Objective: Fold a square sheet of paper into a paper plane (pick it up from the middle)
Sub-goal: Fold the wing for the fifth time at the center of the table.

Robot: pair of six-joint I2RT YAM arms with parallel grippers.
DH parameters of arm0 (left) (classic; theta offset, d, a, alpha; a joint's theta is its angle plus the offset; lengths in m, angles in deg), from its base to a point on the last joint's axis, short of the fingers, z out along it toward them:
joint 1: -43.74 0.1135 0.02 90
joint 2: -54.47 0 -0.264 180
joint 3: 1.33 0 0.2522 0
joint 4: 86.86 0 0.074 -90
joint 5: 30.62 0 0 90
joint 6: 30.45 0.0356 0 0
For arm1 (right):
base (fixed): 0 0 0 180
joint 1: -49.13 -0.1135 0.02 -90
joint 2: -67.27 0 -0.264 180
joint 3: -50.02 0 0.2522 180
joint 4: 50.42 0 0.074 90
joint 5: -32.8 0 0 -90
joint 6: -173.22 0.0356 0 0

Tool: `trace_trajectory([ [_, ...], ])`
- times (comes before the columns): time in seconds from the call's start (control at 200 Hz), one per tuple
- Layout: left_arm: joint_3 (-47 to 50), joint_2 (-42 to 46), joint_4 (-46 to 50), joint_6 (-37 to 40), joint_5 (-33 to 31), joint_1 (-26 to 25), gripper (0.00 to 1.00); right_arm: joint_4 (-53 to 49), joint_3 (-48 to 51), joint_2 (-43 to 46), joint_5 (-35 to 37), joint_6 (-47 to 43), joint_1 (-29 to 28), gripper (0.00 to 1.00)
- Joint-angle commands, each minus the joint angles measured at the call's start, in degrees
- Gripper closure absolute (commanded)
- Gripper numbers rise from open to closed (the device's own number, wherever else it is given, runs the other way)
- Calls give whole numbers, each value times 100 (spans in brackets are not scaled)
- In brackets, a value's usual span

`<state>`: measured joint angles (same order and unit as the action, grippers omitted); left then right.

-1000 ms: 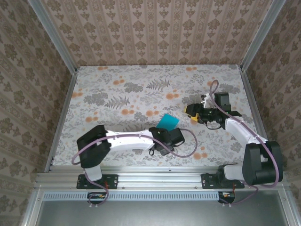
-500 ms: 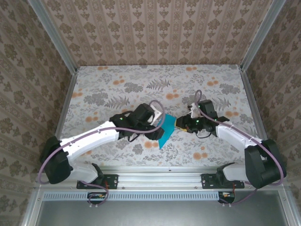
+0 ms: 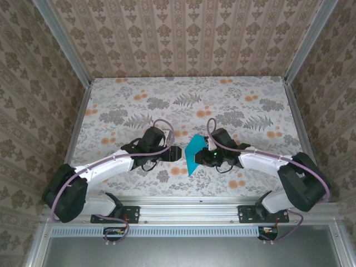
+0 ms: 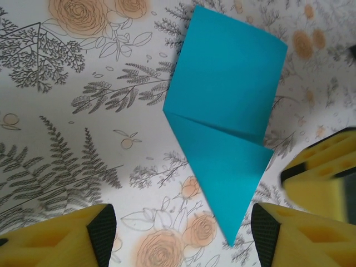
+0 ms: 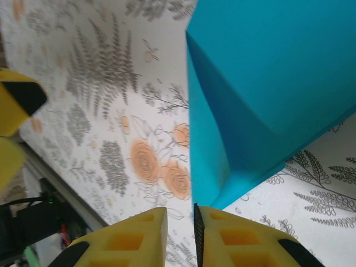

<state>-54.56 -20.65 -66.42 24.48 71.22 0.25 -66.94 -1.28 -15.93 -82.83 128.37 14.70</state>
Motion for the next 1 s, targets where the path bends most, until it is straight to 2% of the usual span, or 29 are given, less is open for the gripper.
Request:
trace_trajectory([
  [0.0,89,-116,-539,-346,195,50,32,123,-229,-217,332,-45,-81,79],
  [0.625,22,-601,-722,-343,524,96,34,-401,-385,-889,978,-486,-81,82],
  [0.995,44,-1068,-1284,-839,567,-76,37,-633,-388,-1170,1091,-715,-46,87],
])
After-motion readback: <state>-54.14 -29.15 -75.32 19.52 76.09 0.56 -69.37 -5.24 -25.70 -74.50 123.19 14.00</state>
